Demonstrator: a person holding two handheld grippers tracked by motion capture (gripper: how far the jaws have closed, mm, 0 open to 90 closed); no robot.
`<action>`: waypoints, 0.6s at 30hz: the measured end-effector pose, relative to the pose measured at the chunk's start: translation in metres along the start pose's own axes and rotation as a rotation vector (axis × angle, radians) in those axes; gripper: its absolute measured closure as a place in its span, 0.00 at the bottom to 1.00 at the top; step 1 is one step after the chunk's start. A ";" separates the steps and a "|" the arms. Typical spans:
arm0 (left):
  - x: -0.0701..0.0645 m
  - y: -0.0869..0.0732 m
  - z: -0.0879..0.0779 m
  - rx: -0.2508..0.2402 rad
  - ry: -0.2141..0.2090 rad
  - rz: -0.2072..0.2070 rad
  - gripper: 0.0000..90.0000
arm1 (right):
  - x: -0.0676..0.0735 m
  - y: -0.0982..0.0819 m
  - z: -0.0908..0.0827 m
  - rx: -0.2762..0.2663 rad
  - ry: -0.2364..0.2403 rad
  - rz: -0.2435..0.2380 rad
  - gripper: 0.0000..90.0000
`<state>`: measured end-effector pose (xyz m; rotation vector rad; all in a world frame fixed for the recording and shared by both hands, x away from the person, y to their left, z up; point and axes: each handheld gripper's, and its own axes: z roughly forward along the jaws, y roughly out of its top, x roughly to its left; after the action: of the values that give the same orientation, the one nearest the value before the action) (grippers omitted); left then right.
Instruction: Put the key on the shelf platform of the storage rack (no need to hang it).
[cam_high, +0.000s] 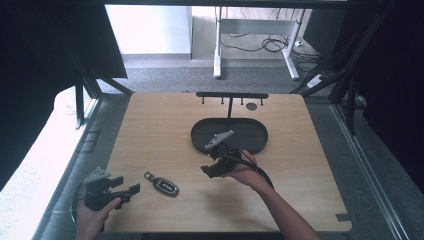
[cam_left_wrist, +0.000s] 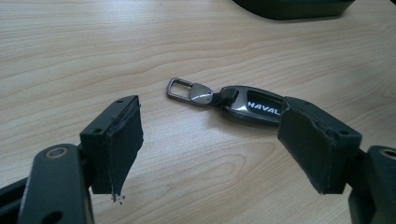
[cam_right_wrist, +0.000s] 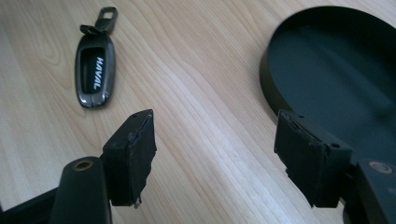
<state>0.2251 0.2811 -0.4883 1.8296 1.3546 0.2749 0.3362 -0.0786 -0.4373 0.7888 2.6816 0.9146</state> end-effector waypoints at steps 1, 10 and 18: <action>0.000 0.000 0.000 0.001 0.000 0.001 0.25 | 0.001 0.002 0.001 0.003 0.002 -0.006 0.33; -0.001 0.000 0.000 0.002 -0.002 0.000 0.25 | 0.010 0.015 0.013 0.024 0.024 -0.022 0.33; 0.001 0.000 -0.003 -0.011 -0.003 -0.004 0.25 | 0.016 0.024 0.017 0.013 0.048 -0.023 0.33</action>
<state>0.2238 0.2832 -0.4866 1.8175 1.3521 0.2769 0.3393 -0.0452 -0.4360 0.7463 2.7346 0.9232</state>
